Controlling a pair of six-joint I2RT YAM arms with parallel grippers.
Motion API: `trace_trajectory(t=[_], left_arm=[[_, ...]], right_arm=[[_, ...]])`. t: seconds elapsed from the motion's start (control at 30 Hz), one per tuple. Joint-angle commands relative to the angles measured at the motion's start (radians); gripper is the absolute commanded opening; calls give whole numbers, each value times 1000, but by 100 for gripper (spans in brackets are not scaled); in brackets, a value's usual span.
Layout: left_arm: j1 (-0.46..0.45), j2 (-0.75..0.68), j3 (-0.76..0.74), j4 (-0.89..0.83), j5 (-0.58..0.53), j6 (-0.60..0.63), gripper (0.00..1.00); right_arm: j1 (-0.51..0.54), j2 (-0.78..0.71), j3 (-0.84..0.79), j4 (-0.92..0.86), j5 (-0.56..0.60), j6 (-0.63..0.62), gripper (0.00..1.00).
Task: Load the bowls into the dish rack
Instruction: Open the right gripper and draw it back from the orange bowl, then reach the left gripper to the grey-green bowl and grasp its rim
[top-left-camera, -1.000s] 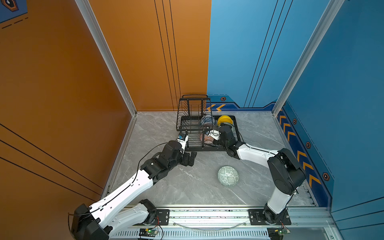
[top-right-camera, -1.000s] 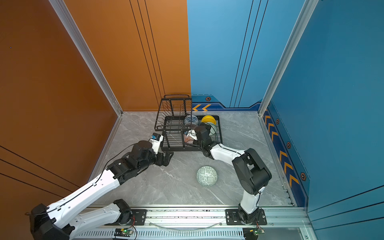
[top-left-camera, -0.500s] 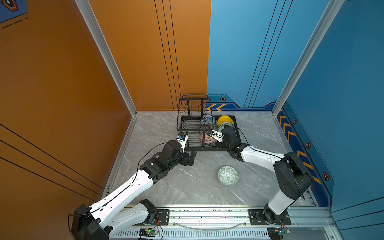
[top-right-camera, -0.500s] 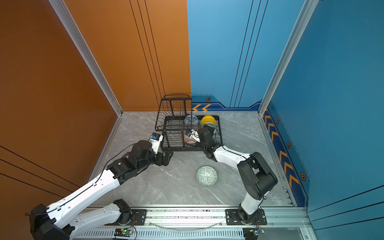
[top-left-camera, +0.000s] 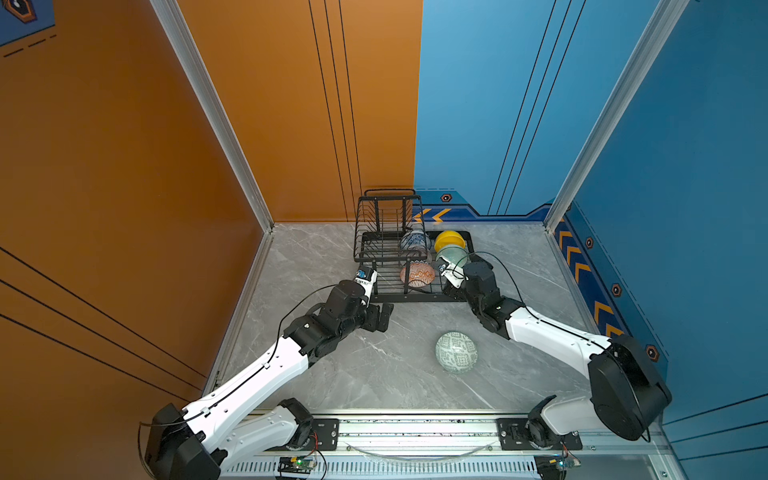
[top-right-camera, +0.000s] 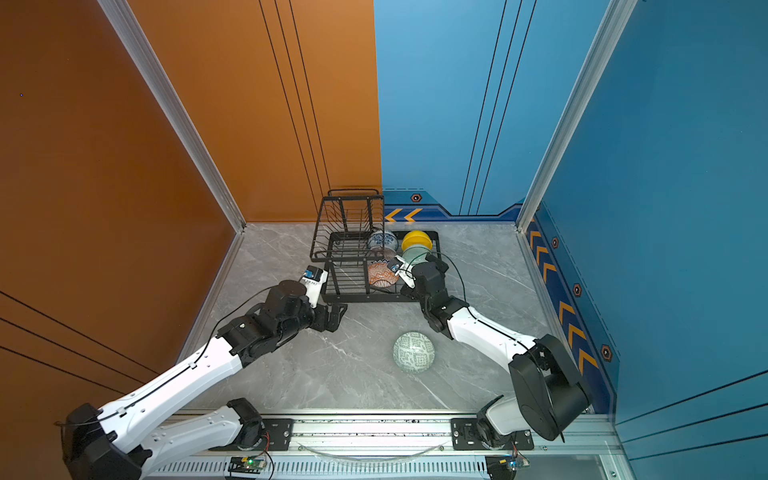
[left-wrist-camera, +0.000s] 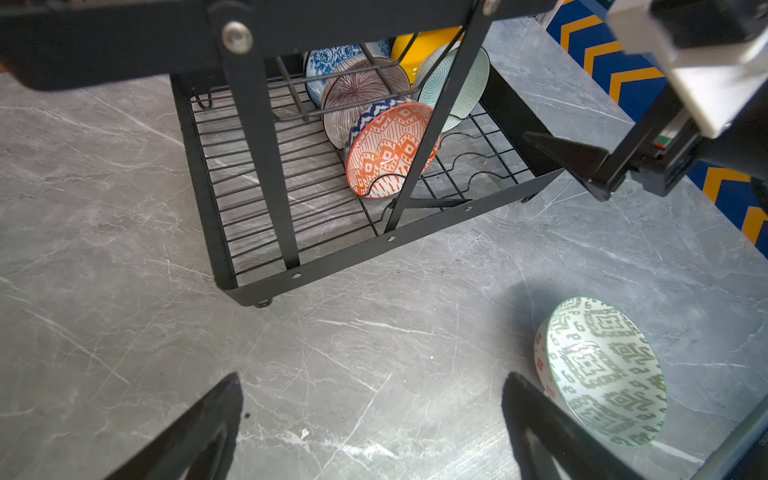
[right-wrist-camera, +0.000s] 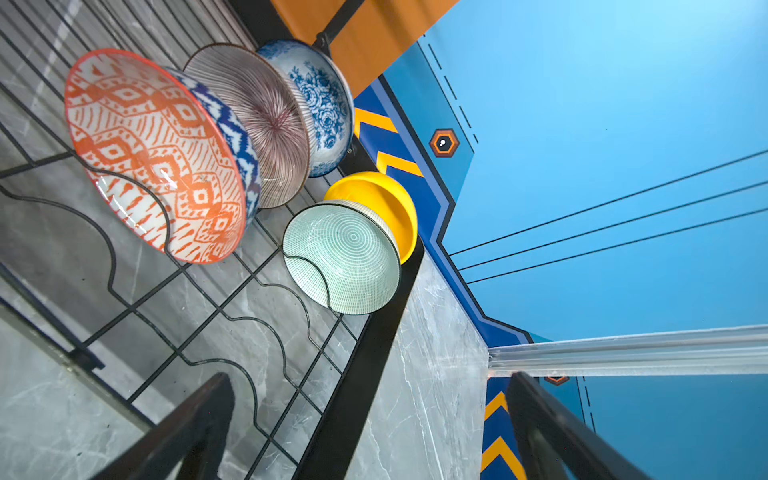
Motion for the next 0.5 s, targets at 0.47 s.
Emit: trace_trajectory(t=[0.47], left_arm=[[-63,100,4,59,61,-59,98]], right_arm=[[-203,-188,44,-319,-374,616,100]])
